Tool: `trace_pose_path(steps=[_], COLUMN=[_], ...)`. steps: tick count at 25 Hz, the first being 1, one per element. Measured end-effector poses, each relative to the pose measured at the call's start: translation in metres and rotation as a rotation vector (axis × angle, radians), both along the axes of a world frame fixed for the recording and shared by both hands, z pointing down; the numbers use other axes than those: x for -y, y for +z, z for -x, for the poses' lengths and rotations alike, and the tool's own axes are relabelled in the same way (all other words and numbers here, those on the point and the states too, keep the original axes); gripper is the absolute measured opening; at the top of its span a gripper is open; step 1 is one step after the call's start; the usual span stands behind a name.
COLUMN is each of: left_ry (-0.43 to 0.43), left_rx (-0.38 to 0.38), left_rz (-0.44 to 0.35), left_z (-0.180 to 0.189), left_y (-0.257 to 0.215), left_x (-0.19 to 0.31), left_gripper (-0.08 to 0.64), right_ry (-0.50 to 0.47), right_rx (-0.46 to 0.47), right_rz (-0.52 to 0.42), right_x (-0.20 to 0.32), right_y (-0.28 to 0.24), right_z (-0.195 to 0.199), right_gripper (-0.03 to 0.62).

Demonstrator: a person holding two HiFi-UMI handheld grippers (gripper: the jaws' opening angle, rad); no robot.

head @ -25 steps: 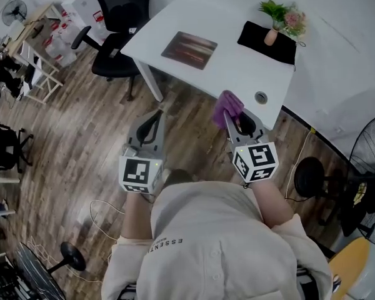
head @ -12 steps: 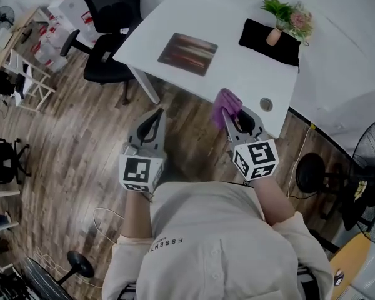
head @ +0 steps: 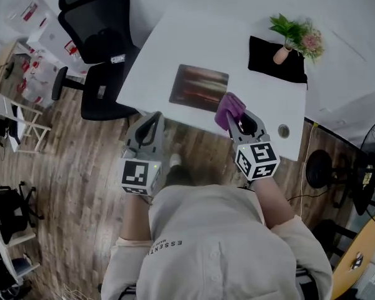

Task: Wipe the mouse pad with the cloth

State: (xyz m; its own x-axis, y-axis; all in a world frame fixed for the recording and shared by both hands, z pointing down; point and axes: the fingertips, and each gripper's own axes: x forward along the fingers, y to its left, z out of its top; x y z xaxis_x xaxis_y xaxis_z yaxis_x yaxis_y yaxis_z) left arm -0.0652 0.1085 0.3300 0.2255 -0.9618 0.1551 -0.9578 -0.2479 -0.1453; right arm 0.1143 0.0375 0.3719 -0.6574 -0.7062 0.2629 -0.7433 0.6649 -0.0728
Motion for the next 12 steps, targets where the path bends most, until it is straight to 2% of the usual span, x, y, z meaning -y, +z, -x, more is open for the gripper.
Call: trace_pose_path(steps=[6,12], left_ry=[0.108,0.217], left_rx=[0.006,-0.006], left_rz=[0.014,0.037], left_z=[0.067,0.099], left_y=[0.0,0.01], left_x=[0.077,0.136], left_gripper=[0.002,0.002], right_ry=[0.101,0.14], right_rx=[0.006,-0.058], right_rz=[0.038,0.126], right_x=[0.06,0.102], right_y=[0.003,0.024], right_z=[0.064,0.107], right_gripper=[0.094,0.094])
